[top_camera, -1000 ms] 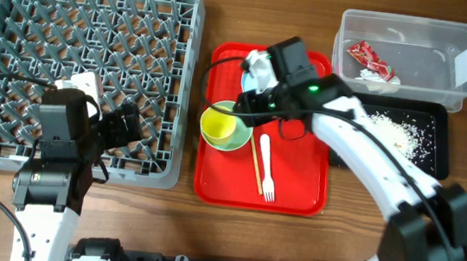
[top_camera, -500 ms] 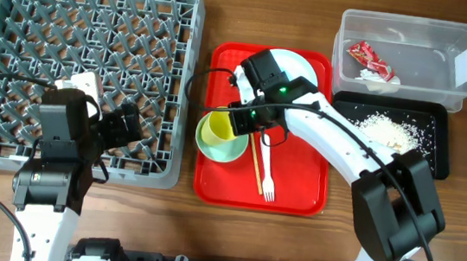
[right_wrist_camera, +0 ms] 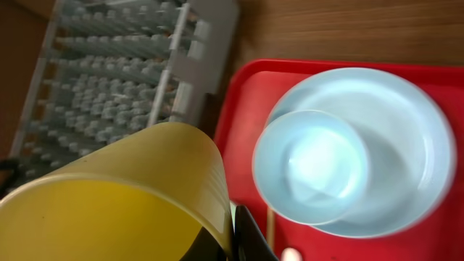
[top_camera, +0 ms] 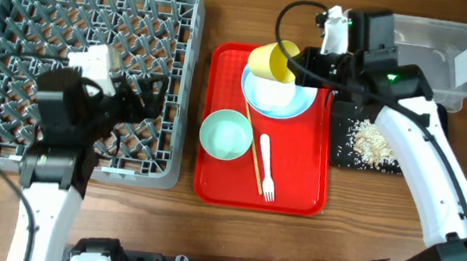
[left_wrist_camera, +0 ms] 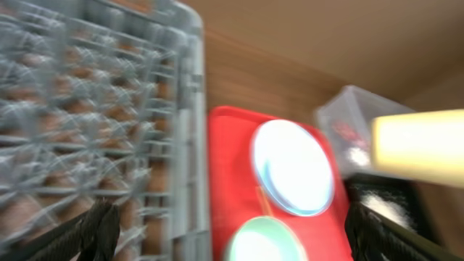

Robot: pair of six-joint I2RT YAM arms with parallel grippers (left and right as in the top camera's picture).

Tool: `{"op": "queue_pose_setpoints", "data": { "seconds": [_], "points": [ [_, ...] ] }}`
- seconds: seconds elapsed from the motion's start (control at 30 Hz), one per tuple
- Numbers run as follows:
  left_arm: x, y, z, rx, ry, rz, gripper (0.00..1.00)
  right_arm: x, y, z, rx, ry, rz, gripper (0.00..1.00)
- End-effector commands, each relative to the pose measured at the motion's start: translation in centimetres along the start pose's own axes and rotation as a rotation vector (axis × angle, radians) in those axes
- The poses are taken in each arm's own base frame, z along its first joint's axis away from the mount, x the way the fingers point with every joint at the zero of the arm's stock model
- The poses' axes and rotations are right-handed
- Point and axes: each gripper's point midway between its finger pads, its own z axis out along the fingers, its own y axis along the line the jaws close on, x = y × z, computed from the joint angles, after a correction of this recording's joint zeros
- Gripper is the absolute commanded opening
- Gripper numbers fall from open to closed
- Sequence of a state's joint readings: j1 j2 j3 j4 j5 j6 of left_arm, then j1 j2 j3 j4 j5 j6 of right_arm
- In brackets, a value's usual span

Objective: Sort waste into correct bins and load items into the dishwasher rack
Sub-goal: 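Hand the yellow cup from the right gripper to the left gripper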

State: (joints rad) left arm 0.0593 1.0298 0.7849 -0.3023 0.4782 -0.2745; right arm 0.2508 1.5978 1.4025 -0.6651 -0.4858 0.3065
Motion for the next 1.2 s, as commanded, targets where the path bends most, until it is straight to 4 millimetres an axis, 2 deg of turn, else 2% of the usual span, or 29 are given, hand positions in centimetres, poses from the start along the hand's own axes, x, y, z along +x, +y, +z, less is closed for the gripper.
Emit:
{"op": "queue_pose_setpoints", "data": {
  "seconds": [0.0,0.13,0.23,0.37,0.53,0.77,0.97,1.17],
  "points": [
    [0.2,-3.7,1.8,0.28,0.088,-0.114,1.0,1.0,3.9,0.4,-0.263,0.085,0.014,0.04],
    [-0.6,-6.6,3.0,0.534,0.138,-0.159,1.0,1.9,6.1,-0.2,-0.416,0.145,0.024,0.04],
    [-1.0,-9.3,2.9,0.717,0.17,-0.136,1.0,1.8,7.2,-0.7,-0.477,0.164,0.079,0.04],
    [-1.0,-12.0,2.3,0.826,0.18,-0.081,1.0,1.3,9.7,-2.1,-0.634,0.177,0.067,0.05],
    [-0.3,-15.4,1.4,0.923,0.176,0.011,0.96,1.5,10.7,-3.0,-0.705,0.205,0.077,0.04],
    [-0.7,-16.5,0.7,0.963,0.156,0.033,0.84,1.7,11.1,-3.4,-0.736,0.228,0.091,0.04],
    [-1.7,-17.6,-0.8,1.02,0.115,0.068,0.84,2.0,11.0,-3.3,-0.732,0.252,0.131,0.04],
    [-1.3,-17.8,-1.0,1.034,0.138,0.072,0.86,2.1,11.1,-3.5,-0.744,0.257,0.129,0.04]
  ]
}}
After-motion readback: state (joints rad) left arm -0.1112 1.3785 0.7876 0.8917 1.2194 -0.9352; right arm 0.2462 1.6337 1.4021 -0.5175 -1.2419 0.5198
